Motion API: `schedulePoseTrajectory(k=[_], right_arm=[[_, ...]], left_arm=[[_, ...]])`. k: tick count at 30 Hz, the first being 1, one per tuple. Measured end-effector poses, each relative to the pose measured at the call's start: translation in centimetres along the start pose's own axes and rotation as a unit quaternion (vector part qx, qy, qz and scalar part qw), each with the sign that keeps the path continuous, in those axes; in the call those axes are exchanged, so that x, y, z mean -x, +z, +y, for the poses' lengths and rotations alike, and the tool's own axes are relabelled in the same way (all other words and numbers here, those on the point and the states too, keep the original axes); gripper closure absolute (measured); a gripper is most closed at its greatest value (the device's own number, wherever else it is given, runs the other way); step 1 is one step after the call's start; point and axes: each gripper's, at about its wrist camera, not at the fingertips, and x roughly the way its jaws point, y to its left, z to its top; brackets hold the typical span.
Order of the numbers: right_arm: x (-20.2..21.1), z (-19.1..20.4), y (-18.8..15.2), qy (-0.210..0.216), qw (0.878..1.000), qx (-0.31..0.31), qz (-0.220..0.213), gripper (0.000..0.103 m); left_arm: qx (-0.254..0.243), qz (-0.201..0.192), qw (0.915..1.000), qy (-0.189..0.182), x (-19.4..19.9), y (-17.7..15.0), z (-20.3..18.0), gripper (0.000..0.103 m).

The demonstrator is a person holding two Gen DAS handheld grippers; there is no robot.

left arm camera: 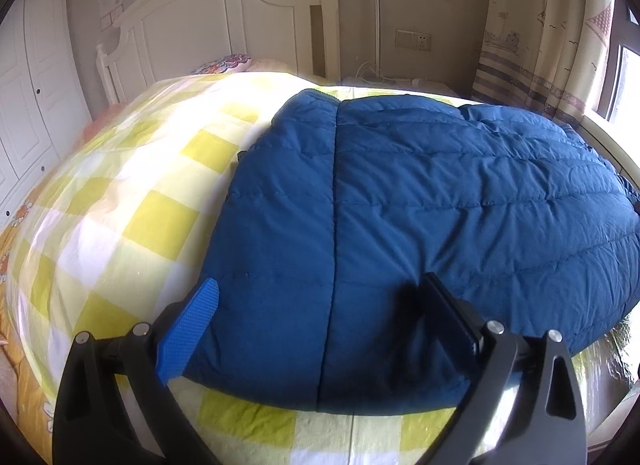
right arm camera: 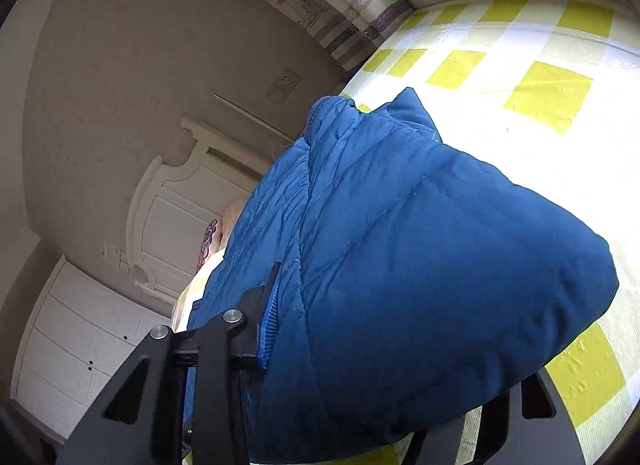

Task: Fold large clothes
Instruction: 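Grasp the jacket's folded end with both tools and lift it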

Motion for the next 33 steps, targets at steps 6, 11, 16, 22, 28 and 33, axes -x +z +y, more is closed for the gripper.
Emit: schedulePoseTrajectory(k=[6,11,16,22,28,33], right_arm=[[5.0,-0.6,0.4,0.049,0.998,0.011,-0.040,0.068],[9.4,-1.1,1.4,0.043,0.996,0.029,-0.071,0.068],[11.5,-0.1,1.5,0.005,0.993,0.069,-0.093,0.068],[11.6,8.7,-0.7,-0.050,0.961,0.241,-0.129,0.068],[7.1,20.9,-11.2,-0.106,0.832,0.530,-0.128,0.068],[0.0,22.8,-22.3,-0.136,0.675,0.723,-0.057,0.068]], left_arm=[[-0.045,-0.063,0.9962,-0.040,5.4,5.7,-6.0,0.002],[-0.063,-0.016,0.9965,-0.053,1.1,7.6,-12.6,0.003],[-0.162,-0.026,0.9863,-0.022,-1.7,1.9,-20.4,0.003],[-0.058,-0.057,0.9925,-0.091,2.6,2.5,-12.9,0.003],[0.207,0.037,0.8636,-0.458,-0.2,6.2,1.1,0.002],[0.292,0.087,0.7847,-0.540,-5.6,5.7,5.7,0.002]])
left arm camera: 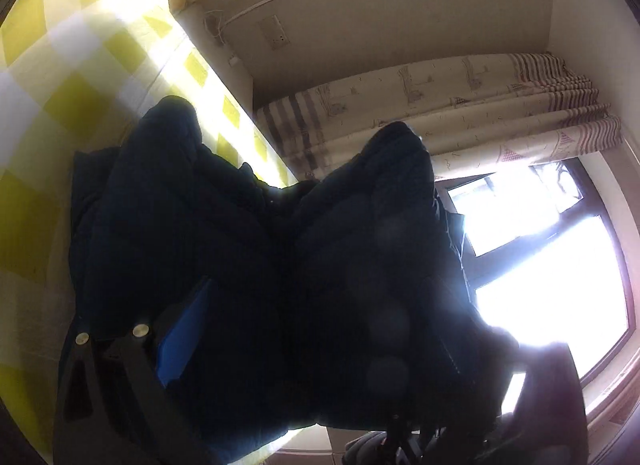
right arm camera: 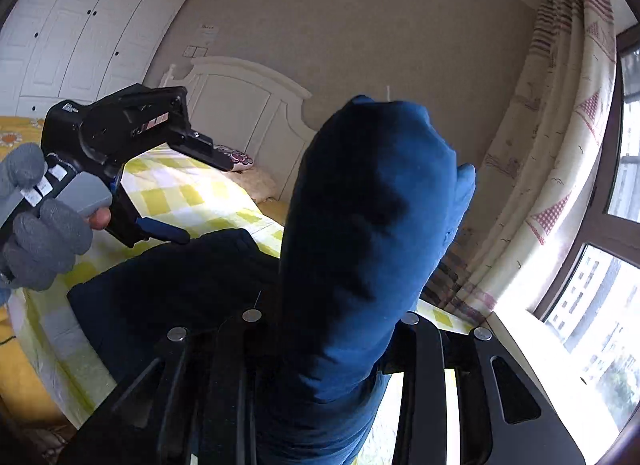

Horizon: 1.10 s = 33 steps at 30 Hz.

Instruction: Fold large clothes

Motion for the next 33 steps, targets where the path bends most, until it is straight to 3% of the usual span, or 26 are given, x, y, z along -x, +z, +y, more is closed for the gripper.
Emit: schedulePoseTrajectory(k=[2,4,9,12,14,16,18,20,21,22,24,25,26,27,29,30,31,33], right_arm=[[-2.2,4.7,-0.9,0.025,0.995,0.095,0.033,0.067],[-2.9,7.8,-1.9,0.026,0.988,0.149,0.033,0.066],[-2.6,7.2,-1.8,0.024,0.991,0.132,0.029,0.066],[-2.2,8.2,-1.3,0.014,0.989,0.147,0.024,0.066],[-2.0,8.8,-1.4,0.010,0.988,0.155,0.022,0.066],[-1.8,8.7,-1.6,0.008,0.988,0.153,0.014,0.066],[-0.9,8.2,-1.6,0.007,0.990,0.143,-0.004,0.066],[-0.4,7.9,-1.7,0.008,0.991,0.131,-0.018,0.066],[-0.1,7.9,-1.8,0.008,0.992,0.128,-0.022,0.066],[0.2,8.2,-1.8,0.008,0.992,0.124,-0.024,0.066],[0.3,8.5,-1.8,0.002,0.992,0.125,-0.027,0.066],[0.3,8.6,-1.9,-0.006,0.992,0.126,-0.028,0.064],[0.5,8.6,-2.0,-0.010,0.992,0.125,-0.032,0.063],[1.0,8.3,-2.0,-0.004,0.992,0.121,-0.038,0.059],[3.5,7.7,-2.8,-0.002,0.994,0.093,-0.053,0.055],[4.6,6.6,-3.4,-0.005,0.996,0.066,-0.062,0.048],[5.7,5.0,-4.3,-0.009,0.997,0.027,-0.071,0.030],[7.6,2.0,-7.0,0.002,0.996,-0.066,-0.064,0.010]], left_arm=[[0.026,0.011,0.9992,-0.027,0.2,0.2,2.0,0.002],[0.034,0.014,0.9991,-0.023,-0.1,0.0,3.1,0.002],[0.015,0.036,0.9992,0.009,-1.6,0.3,2.9,0.002],[-0.033,0.058,0.9968,0.043,-3.2,1.0,0.4,0.002],[-0.089,0.078,0.9904,0.071,-4.4,1.1,-2.6,0.002],[-0.165,0.106,0.9708,0.138,-6.1,0.8,-5.8,0.002],[-0.236,0.138,0.9339,0.231,-8.8,0.2,-7.8,0.002],[-0.273,0.176,0.8996,0.292,-11.4,-0.1,-8.2,0.002],[-0.268,0.190,0.8951,0.301,-12.1,0.3,-7.9,0.002],[-0.251,0.200,0.9004,0.293,-12.5,0.8,-7.5,0.002],[-0.204,0.192,0.9225,0.265,-12.1,2.1,-6.6,0.007],[-0.186,0.187,0.9323,0.248,-11.8,2.6,-6.4,0.027],[-0.185,0.183,0.9365,0.235,-11.5,2.7,-6.5,0.040],[-0.193,0.175,0.9371,0.232,-11.3,2.7,-6.8,0.056],[-0.210,0.157,0.9361,0.234,-10.7,2.4,-7.4,0.067],[-0.219,0.148,0.9355,0.234,-10.4,2.4,-7.7,0.071],[-0.223,0.140,0.9358,0.234,-10.0,2.4,-7.7,0.073],[-0.222,0.131,0.9392,0.227,-9.6,2.3,-7.6,0.073]])
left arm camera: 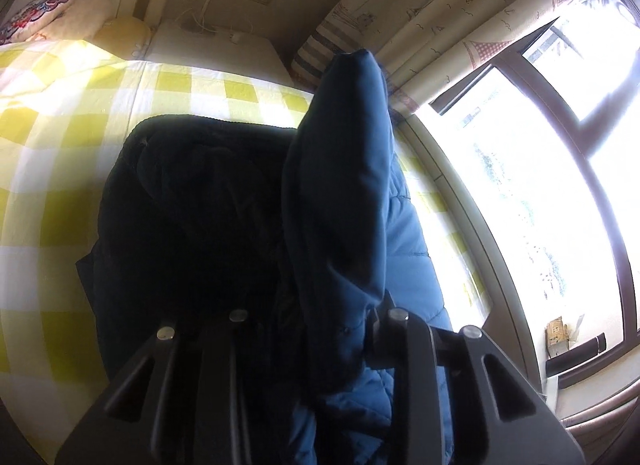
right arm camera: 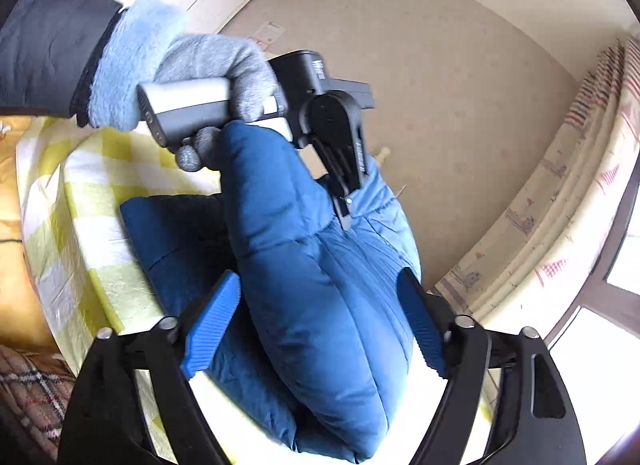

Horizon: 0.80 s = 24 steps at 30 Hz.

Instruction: Fold large clothes

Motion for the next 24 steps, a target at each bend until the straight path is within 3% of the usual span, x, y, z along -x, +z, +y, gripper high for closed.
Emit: schedulePoseTrajectory(k=[3,6,11,13,15,18,21,24], right_arm=[[0.4,-4.5,-4.1,0.032,0.988,-0.139,0.065,0.010],[-0.4,-6.0,-5.9,0.037,0.978,-0.180,0.102,0.018],[-3.9,-5.0,-6.4,0.053,0.975,-0.173,0.130,0.027],[-5.5,-5.2,-6.8,0.056,0.970,-0.184,0.148,0.038],[-6.7,-5.2,-6.9,0.064,0.963,-0.199,0.168,0.053],[-6.8,-4.6,-6.6,0.056,0.967,-0.173,0.178,0.053],[-6.5,-3.5,-5.9,0.042,0.974,-0.140,0.174,0.061],[-6.8,-2.4,-5.6,0.026,0.980,-0.101,0.172,0.064]], left_arm=[[-0.004,-0.009,1.0000,-0.001,0.0,-0.3,0.1,0.073],[-0.002,-0.014,0.9999,-0.004,0.5,-0.9,0.4,0.073],[-0.001,-0.023,0.9997,0.004,1.3,-3.0,0.6,0.074],[-0.011,-0.034,0.9991,0.022,1.7,-3.3,-0.3,0.078],[-0.042,-0.052,0.9967,0.048,2.4,-3.4,-2.7,0.083],[-0.099,-0.092,0.9895,0.051,5.5,-2.8,-7.4,0.088],[-0.153,-0.126,0.9792,0.044,8.9,-2.2,-10.8,0.089],[-0.120,-0.140,0.9815,0.050,9.7,-2.5,-7.0,0.089]])
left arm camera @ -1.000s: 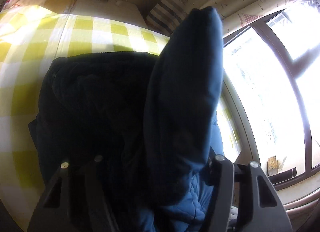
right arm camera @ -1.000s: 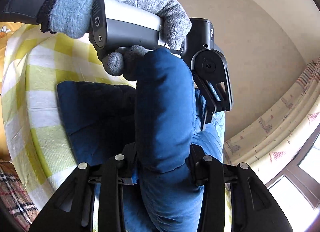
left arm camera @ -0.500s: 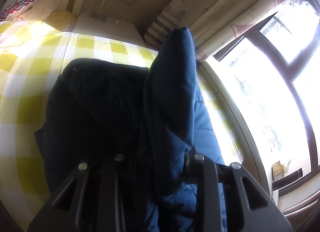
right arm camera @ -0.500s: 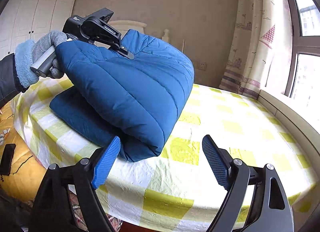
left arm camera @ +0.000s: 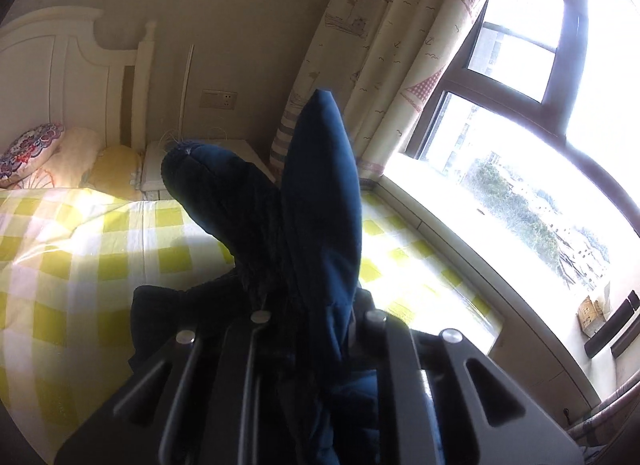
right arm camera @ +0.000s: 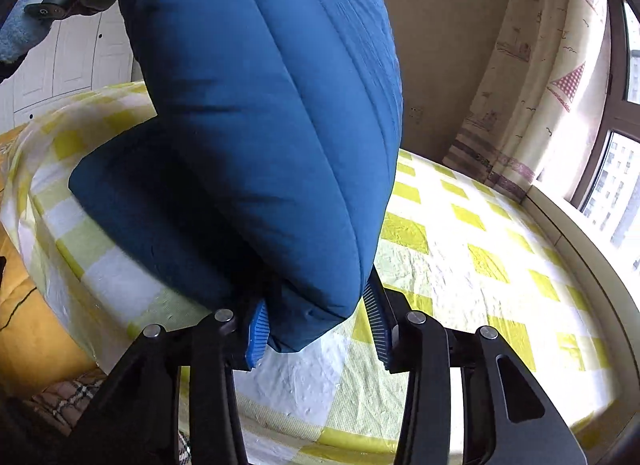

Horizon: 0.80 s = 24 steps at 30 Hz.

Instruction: Fold large clothes

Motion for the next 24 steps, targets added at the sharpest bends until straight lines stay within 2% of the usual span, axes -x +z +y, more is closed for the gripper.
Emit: schedulePoseTrajectory(k=[2,3,4,5,6,8,10,12,14,16,18,19,21,24], right_arm=[[-0.6,-0.1,-0.4,-0.002,1.000,0.003,0.004,0.065],[-0.9,-0.3,-0.5,0.002,1.000,-0.002,0.005,0.065],[-1.1,-0.6,-0.5,0.008,1.000,-0.012,0.009,0.065],[-1.3,-0.7,-0.3,0.011,1.000,-0.018,0.014,0.065],[-1.5,-0.7,-0.1,0.011,1.000,-0.018,0.018,0.065],[-1.9,-0.7,0.0,0.010,0.999,-0.021,0.023,0.065],[-2.0,-0.9,-0.1,0.014,0.999,-0.028,0.027,0.065],[-2.0,-0.9,-0.2,0.013,0.999,-0.029,0.028,0.065],[-2.0,-0.7,-0.1,0.008,0.999,-0.028,0.029,0.065],[-2.1,-0.7,-0.1,0.009,0.999,-0.028,0.028,0.066],[-2.0,-0.2,-0.1,0.013,0.999,-0.019,0.028,0.071],[-1.9,0.3,0.0,0.014,1.000,-0.008,0.027,0.077],[-1.7,1.0,-0.1,0.005,1.000,0.004,0.024,0.078],[-1.5,0.5,-0.3,0.012,1.000,-0.011,0.017,0.079]], left_arm=[[0.068,0.006,0.9976,0.015,-1.1,-3.6,5.9,0.089],[0.111,0.015,0.9936,0.017,-1.9,-5.9,8.7,0.089],[0.159,0.011,0.9872,-0.005,-2.1,-8.6,11.5,0.088],[0.198,-0.010,0.9792,-0.042,-1.7,-10.6,13.4,0.088],[0.220,-0.026,0.9735,-0.059,-1.4,-11.8,14.2,0.088],[0.213,-0.035,0.9756,-0.038,-0.7,-11.6,13.7,0.088],[0.182,-0.037,0.9825,-0.010,0.2,-9.9,11.6,0.088],[0.147,-0.057,0.9876,0.000,1.6,-8.7,9.5,0.088],[0.156,-0.068,0.9854,0.011,1.8,-9.4,9.0,0.088],[0.190,-0.054,0.9799,0.030,0.2,-11.9,10.7,0.083],[0.229,-0.076,0.9705,-0.005,-0.5,-14.2,13.0,0.080],[0.230,-0.081,0.9698,-0.007,-0.7,-14.5,13.3,0.077],[0.220,-0.080,0.9720,0.011,-1.8,-13.8,12.6,0.075],[0.232,-0.077,0.9695,0.016,-2.8,-13.4,12.7,0.071]])
